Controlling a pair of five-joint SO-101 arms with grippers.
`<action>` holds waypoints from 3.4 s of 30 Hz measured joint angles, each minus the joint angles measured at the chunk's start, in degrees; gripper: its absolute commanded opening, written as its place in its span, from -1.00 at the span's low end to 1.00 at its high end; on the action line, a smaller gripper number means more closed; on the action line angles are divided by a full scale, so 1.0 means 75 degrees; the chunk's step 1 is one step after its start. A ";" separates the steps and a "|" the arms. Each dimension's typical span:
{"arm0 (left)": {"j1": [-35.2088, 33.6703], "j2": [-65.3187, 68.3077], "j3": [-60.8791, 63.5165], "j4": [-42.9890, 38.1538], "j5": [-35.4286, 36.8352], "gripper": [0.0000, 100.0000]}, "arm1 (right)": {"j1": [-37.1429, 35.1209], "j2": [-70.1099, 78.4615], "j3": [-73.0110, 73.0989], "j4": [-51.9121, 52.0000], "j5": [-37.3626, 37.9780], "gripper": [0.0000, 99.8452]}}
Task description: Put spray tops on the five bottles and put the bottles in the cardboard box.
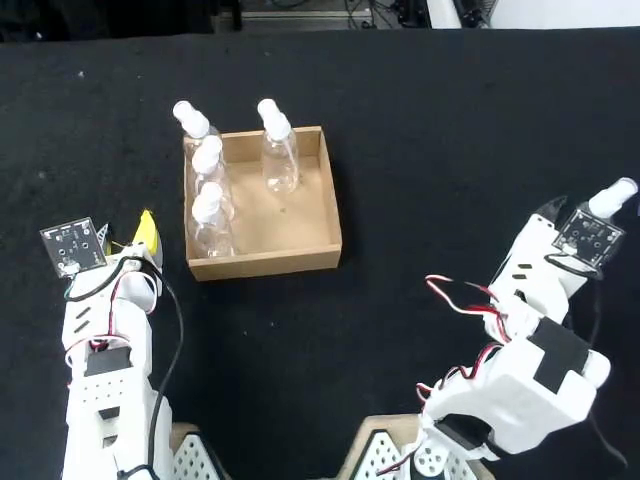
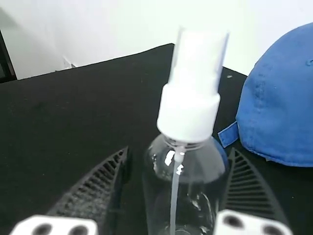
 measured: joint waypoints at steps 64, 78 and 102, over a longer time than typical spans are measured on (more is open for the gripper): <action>0.0000 0.0000 0.0000 0.0000 0.0000 -0.62 | -0.6154 -0.8592 0.1266 0.6658 -0.0457 -0.94; 0.0000 0.0000 0.0000 0.0000 0.0000 -0.62 | -0.8170 -0.5732 0.1125 0.3692 -0.0410 -0.94; 0.0000 0.0000 0.0000 0.0000 0.0000 -0.62 | -0.8158 -0.1313 0.0211 0.1336 -0.0410 -0.93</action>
